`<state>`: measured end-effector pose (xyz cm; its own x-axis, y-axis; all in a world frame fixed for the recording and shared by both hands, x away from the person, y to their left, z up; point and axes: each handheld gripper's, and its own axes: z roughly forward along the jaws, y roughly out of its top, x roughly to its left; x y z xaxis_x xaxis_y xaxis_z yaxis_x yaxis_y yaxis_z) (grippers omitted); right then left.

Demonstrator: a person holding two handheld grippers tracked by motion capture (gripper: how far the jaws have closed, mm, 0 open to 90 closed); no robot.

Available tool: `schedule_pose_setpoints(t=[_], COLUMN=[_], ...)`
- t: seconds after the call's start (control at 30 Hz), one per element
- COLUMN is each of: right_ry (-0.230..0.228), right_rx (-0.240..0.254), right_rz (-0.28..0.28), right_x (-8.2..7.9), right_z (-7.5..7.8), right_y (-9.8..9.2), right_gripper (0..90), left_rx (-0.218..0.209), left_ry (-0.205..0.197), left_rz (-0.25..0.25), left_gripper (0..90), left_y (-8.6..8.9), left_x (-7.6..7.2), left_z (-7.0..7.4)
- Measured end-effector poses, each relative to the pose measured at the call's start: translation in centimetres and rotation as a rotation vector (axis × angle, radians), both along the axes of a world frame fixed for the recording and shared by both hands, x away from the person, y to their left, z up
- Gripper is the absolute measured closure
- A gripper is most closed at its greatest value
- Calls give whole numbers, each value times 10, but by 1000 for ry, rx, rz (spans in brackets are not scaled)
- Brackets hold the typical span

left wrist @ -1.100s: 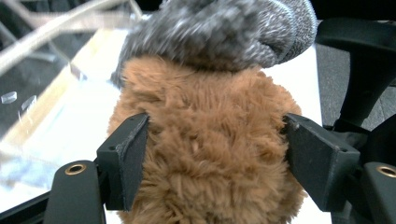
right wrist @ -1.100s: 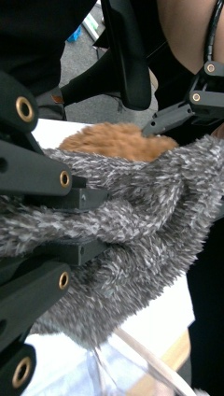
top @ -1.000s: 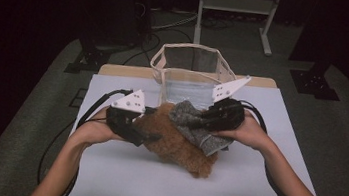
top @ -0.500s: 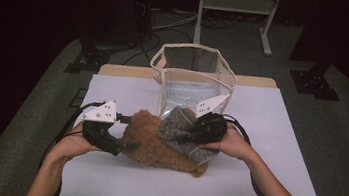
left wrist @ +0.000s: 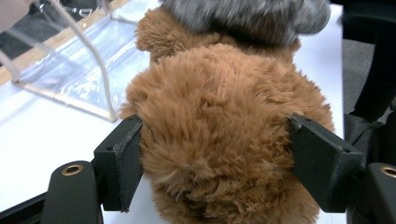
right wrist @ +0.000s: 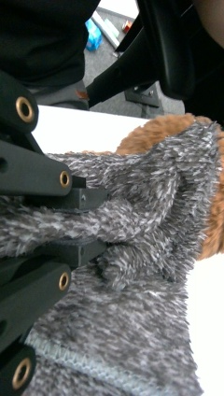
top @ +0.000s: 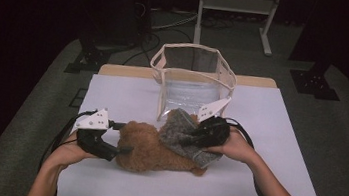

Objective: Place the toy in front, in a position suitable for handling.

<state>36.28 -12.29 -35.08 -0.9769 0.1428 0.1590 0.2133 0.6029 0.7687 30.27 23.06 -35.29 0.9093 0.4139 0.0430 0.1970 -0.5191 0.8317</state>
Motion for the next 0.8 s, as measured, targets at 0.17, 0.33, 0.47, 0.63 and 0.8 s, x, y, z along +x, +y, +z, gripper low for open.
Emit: schedule_pose_setpoints(t=[0.17, 0.33, 0.47, 0.63, 0.8], right_ry=[11, 1, -7, 14, 22], right_rx=[6, 8, -3, 0, -1], right_rz=[-50, -49, -101, -140, -149], right_x=[6, 7, 13, 21, 24], right_z=[-3, -3, -2, -7, -10], right_y=[-15, -16, -24, -32, -33], right_gripper=[792, 792, 792, 792, 792], left_rx=[6, 52, 44, 36, 91], left_ry=[-38, -61, -66, -83, -70], left_rz=[12, -11, -9, -26, -83], left_gripper=[243, 243, 243, 243, 243], left_y=[2, -6, -2, -1, -13], left_x=[-1, -4, -6, -11, -13], left_z=[11, 15, 16, 22, 14])
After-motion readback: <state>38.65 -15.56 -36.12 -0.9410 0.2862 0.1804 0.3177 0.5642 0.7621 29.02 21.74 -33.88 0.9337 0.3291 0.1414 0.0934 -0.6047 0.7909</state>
